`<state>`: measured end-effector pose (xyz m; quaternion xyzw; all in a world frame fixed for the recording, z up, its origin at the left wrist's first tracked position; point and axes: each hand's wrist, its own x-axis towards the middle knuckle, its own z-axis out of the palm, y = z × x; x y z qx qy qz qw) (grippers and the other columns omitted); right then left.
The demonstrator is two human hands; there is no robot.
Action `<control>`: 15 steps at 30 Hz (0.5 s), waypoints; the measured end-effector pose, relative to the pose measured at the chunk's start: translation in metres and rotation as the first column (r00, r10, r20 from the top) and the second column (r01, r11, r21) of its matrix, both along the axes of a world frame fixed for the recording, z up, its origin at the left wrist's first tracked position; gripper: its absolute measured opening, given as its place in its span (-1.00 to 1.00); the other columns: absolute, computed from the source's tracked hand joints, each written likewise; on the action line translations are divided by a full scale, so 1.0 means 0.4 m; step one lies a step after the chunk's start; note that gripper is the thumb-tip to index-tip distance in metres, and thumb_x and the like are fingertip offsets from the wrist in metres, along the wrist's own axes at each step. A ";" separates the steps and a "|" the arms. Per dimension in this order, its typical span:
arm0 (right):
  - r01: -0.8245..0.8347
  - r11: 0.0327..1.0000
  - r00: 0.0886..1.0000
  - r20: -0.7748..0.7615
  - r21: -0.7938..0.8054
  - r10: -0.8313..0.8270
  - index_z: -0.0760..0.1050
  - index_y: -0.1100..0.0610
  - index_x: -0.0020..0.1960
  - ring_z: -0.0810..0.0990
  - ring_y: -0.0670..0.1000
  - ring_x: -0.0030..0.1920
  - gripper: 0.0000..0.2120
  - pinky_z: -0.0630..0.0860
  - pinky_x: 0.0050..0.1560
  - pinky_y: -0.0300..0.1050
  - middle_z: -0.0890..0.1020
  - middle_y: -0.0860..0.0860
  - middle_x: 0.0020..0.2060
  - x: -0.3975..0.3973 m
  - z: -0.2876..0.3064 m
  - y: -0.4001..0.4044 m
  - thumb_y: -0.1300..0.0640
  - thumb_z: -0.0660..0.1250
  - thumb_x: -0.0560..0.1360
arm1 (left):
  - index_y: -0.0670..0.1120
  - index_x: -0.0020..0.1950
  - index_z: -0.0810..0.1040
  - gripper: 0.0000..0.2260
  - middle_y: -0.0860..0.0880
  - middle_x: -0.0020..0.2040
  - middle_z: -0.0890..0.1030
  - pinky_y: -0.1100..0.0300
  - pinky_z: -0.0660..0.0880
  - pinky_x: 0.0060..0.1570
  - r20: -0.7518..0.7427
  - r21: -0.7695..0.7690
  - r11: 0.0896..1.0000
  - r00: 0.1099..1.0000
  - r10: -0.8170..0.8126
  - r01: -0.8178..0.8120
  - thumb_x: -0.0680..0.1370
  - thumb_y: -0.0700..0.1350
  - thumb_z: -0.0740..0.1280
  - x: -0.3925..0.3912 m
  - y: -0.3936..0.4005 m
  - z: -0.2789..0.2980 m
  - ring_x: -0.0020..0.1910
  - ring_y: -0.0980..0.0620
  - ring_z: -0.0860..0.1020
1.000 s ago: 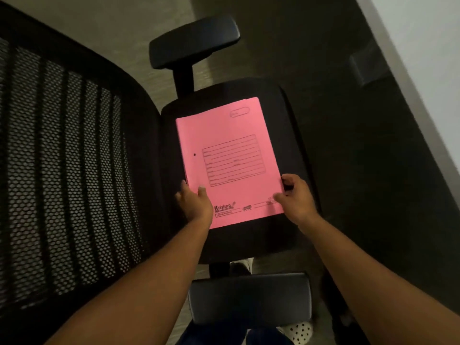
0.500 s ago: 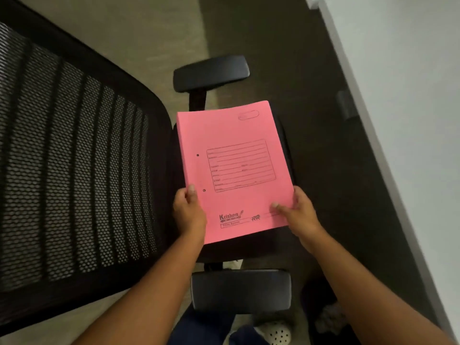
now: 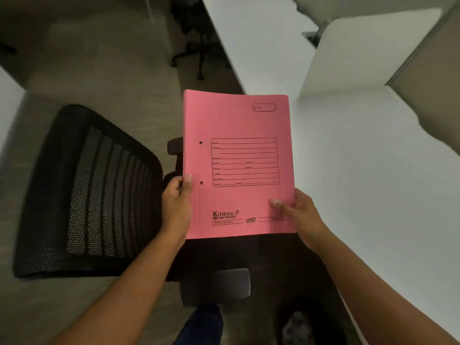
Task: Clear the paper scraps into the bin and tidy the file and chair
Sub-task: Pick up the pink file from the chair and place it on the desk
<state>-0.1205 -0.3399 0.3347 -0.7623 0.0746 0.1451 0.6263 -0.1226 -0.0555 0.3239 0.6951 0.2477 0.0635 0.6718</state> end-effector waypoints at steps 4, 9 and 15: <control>0.085 0.996 0.994 0.070 0.021 -0.086 0.53 -0.11 0.35 0.76 0.00 0.11 -0.60 0.74 0.04 -0.02 0.75 -0.14 0.15 -0.010 0.092 -0.042 -0.09 0.50 0.55 | 0.08 0.09 0.64 -0.73 0.15 -0.13 0.77 0.22 0.64 -0.27 0.061 0.000 0.999 0.997 -0.046 0.046 0.69 0.23 0.29 0.031 -0.045 0.090 -0.23 0.17 0.75; 0.234 0.969 0.961 0.134 0.083 -0.243 0.51 -0.08 0.38 0.75 0.02 0.11 -0.60 0.74 0.06 0.01 0.74 -0.11 0.17 0.003 0.182 -0.083 -0.02 0.49 0.58 | 0.07 0.10 0.67 -0.77 0.09 -0.08 0.79 0.24 0.67 -0.28 0.148 -0.010 0.987 0.976 -0.159 0.162 0.66 0.20 0.36 0.135 -0.100 0.190 -0.16 0.09 0.77; 0.369 0.921 0.905 0.180 0.122 -0.386 0.52 -0.12 0.37 0.76 0.02 0.11 -0.61 0.74 0.04 -0.01 0.74 -0.16 0.14 0.054 0.253 -0.102 -0.02 0.49 0.57 | 0.14 0.12 0.65 -0.83 0.09 -0.02 0.79 0.21 0.70 -0.27 0.215 0.020 0.951 0.927 -0.306 0.309 0.64 0.18 0.40 0.282 -0.146 0.267 -0.13 0.08 0.78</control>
